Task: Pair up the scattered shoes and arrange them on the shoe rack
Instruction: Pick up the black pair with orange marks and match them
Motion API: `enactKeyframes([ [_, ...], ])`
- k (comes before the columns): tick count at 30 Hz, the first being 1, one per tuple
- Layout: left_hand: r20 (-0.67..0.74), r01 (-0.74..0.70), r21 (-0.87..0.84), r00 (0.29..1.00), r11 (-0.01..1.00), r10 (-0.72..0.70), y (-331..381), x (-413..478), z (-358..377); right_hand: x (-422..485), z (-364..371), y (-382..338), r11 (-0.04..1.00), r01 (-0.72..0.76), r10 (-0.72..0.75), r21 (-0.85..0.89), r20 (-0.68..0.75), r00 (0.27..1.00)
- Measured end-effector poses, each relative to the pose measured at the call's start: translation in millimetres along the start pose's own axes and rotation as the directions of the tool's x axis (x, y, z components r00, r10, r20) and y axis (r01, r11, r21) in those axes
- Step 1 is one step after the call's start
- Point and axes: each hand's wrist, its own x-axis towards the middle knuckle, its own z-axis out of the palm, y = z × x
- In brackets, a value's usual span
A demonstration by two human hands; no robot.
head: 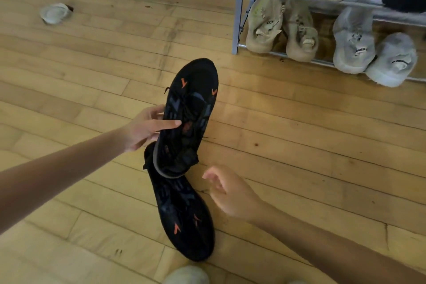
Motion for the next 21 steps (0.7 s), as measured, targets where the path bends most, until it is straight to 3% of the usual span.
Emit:
enactKeyframes([
  [3, -0.019, 0.007, -0.009, 1.0, 1.0, -0.007, -11.7, -8.5, -12.9, -0.8, 31.5, 0.8, 0.976, -0.121, 0.142, -0.179, 0.107, 0.984],
  [6, -0.014, -0.004, 0.007, 1.0, 1.0, 0.004, -20.2, -13.5, -13.6, 1.0, 47.2, -5.3, 0.94, -0.208, 0.216, -0.269, 0.001, 0.976],
  [8, 0.021, -0.01, 0.005, 1.0, 1.0, 0.01, -22.3, -15.2, -10.7, 1.8, 55.8, -6.7, 0.922, -0.302, 0.296, -0.244, -0.062, 0.953],
  [11, 0.052, -0.001, -0.013, 0.999, 1.0, 0.002, -24.7, -18.9, -8.2, 7.1, 67.3, -4.8, 0.924, -0.357, 0.356, -0.134, -0.032, 0.934],
  [16, 0.078, -0.028, -0.012, 0.996, 1.0, 0.029, -18.5, -25.4, -18.1, -5.5, 22.0, -18.5, 0.957, -0.258, 0.254, 0.131, 0.051, 0.966],
  [18, 0.066, -0.044, -0.033, 0.997, 0.998, 0.046, -15.1, -26.4, -24.2, -11.2, -29.4, -22.4, 0.99, -0.14, 0.14, -0.012, 0.021, 0.99],
  [21, 0.105, -0.062, 0.021, 0.993, 0.998, 0.06, -11.2, -24.9, -24.1, -17.8, -105.7, -30.2, 0.955, -0.037, 0.103, -0.294, 0.211, 0.972],
])
